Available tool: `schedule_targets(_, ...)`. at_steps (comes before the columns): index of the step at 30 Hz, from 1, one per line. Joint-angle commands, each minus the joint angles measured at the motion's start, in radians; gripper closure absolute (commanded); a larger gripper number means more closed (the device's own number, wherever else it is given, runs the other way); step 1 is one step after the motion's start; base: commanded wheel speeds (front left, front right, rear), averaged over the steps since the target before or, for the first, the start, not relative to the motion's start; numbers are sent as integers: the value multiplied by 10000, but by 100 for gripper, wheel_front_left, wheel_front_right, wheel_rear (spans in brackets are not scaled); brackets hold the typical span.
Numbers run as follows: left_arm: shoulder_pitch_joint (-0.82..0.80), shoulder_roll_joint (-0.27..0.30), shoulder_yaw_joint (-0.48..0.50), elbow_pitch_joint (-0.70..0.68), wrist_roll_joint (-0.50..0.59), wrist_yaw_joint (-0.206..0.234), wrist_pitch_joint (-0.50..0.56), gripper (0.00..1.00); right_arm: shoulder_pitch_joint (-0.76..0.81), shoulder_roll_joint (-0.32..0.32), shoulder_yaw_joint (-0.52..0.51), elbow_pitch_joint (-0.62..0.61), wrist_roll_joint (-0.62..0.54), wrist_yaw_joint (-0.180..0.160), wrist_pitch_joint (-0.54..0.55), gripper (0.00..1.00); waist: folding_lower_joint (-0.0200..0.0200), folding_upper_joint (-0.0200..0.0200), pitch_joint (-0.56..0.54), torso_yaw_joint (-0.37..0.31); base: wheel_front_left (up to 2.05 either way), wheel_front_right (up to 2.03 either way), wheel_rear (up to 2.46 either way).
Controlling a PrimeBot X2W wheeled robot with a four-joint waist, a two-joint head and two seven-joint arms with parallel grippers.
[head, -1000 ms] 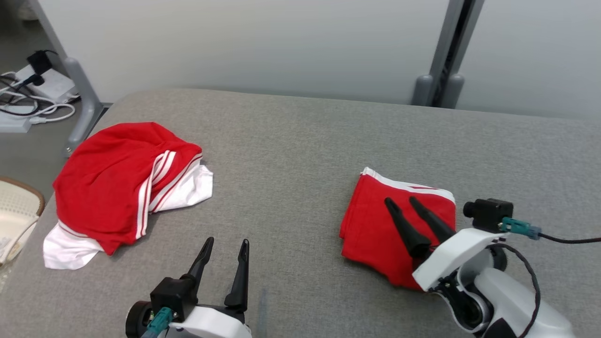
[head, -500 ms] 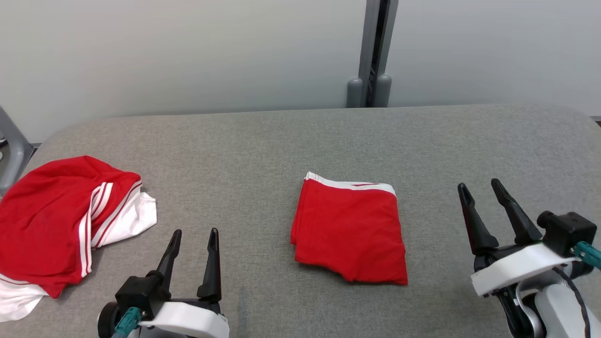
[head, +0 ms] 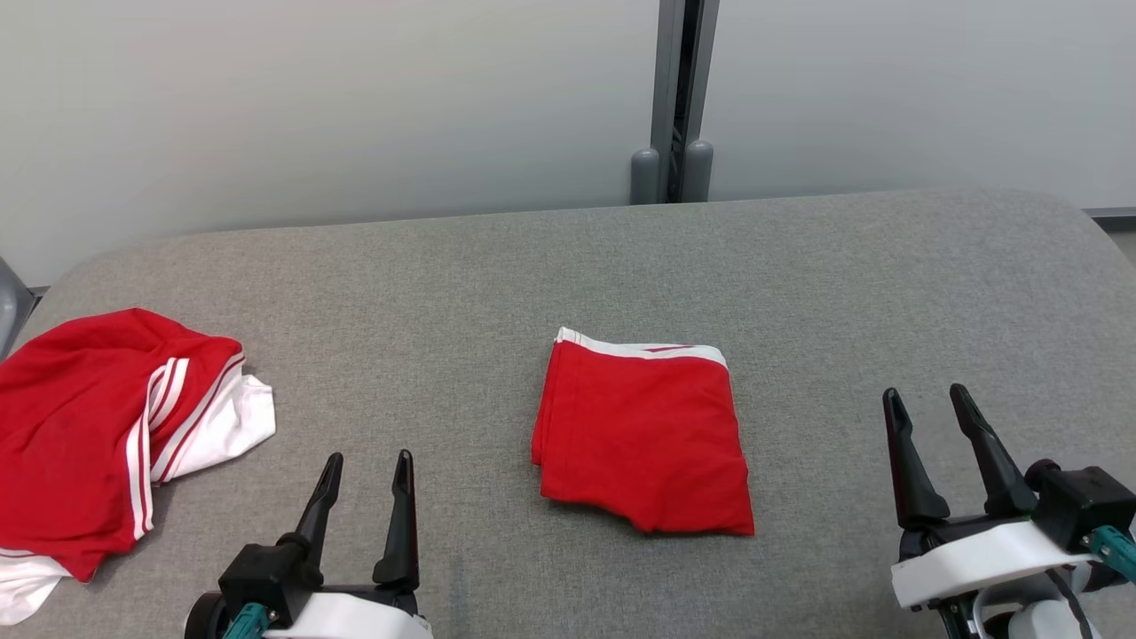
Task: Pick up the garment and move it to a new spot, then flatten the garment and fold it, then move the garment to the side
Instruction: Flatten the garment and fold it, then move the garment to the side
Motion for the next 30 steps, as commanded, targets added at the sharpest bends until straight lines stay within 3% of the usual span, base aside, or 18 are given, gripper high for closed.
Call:
schedule_targets(1, 99, 40, -16, -58, 52, 40, -39, 0, 164, 6, -28, -65, -148, 0, -54, 0, 0, -1, 3, 26, 0, 0, 0)
schedule_targets(23, 135, 39, -168, -167, 178, 60, -39, 0, 241, 83, 34, 18, -197, 0, -55, 0, 0, -1, -25, 227, 0, 0, 0)
schedule_targets(30, 97, 41, -233, -41, 201, -4, -39, 0, 183, 153, -94, 93, 292, 0, -55, 0, 0, -1, -34, 257, 0, 0, 0)
